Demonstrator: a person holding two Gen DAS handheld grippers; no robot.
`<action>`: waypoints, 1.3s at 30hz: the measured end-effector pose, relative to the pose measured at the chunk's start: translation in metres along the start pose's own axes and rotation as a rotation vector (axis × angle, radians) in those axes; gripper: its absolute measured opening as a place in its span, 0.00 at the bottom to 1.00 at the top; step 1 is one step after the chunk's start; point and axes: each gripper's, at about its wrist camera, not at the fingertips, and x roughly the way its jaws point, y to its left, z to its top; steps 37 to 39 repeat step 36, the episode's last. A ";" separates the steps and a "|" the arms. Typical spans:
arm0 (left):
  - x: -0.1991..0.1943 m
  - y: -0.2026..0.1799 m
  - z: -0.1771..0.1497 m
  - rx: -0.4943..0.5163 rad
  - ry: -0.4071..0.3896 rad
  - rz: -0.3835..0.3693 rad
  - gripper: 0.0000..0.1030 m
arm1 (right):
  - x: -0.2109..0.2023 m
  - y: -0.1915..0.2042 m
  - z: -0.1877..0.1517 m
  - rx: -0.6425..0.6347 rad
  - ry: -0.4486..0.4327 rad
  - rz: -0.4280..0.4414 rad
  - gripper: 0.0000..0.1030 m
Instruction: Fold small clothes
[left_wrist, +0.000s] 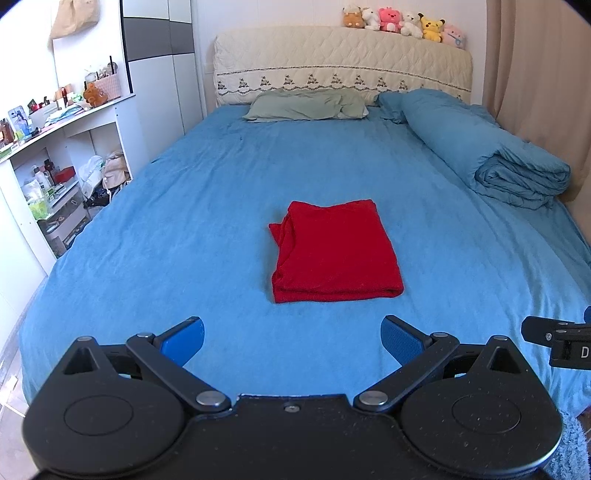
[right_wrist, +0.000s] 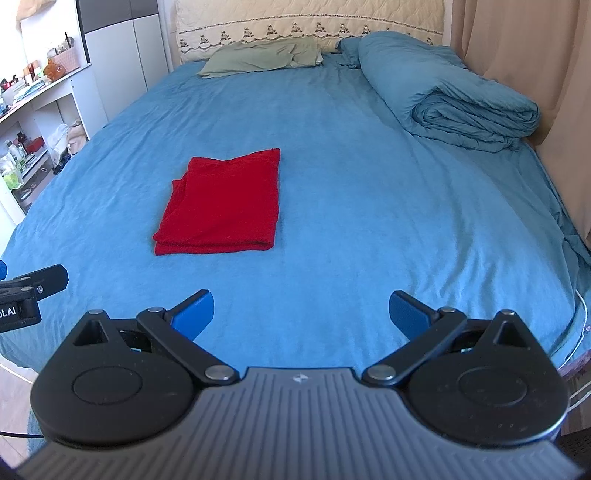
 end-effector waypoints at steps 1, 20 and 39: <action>0.000 0.000 0.000 0.000 0.001 -0.001 1.00 | 0.000 0.000 0.000 0.000 0.000 0.000 1.00; -0.002 -0.002 0.002 -0.015 0.003 -0.012 1.00 | -0.001 -0.001 0.000 0.006 0.002 0.007 1.00; -0.001 -0.005 -0.002 -0.017 0.000 0.008 1.00 | -0.001 -0.003 -0.001 0.019 -0.002 0.005 1.00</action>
